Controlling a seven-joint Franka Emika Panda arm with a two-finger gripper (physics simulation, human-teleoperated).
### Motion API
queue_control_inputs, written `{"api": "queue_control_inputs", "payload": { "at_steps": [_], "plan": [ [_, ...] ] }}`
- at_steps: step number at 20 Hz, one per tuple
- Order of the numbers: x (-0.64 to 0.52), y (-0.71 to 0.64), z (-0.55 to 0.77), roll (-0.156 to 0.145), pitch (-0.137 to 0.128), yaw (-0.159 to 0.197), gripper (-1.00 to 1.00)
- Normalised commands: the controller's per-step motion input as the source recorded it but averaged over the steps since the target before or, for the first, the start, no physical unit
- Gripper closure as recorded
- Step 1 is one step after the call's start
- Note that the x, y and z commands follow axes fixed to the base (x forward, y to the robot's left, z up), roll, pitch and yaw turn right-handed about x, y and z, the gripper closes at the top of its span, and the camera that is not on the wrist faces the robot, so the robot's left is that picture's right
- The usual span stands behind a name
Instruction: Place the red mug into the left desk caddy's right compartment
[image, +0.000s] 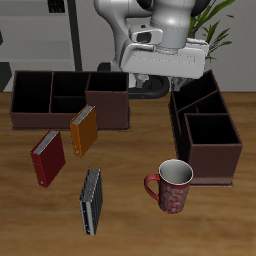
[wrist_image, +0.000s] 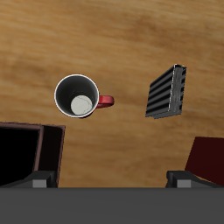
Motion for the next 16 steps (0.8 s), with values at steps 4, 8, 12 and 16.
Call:
{"api": "queue_control_inputs", "payload": {
  "at_steps": [4,8,12,16],
  "plan": [
    [0.32,0.26,0.06,0.003,-0.033,-0.021,-1.0],
    [0.33,0.21,-0.1,0.007,0.01,-0.001,-1.0],
    [0.18,0.17,-0.16,-0.004,-0.011,0.0,-1.0],
    [0.18,0.23,-0.32,0.0,0.005,0.006,-1.0]
  ]
}}
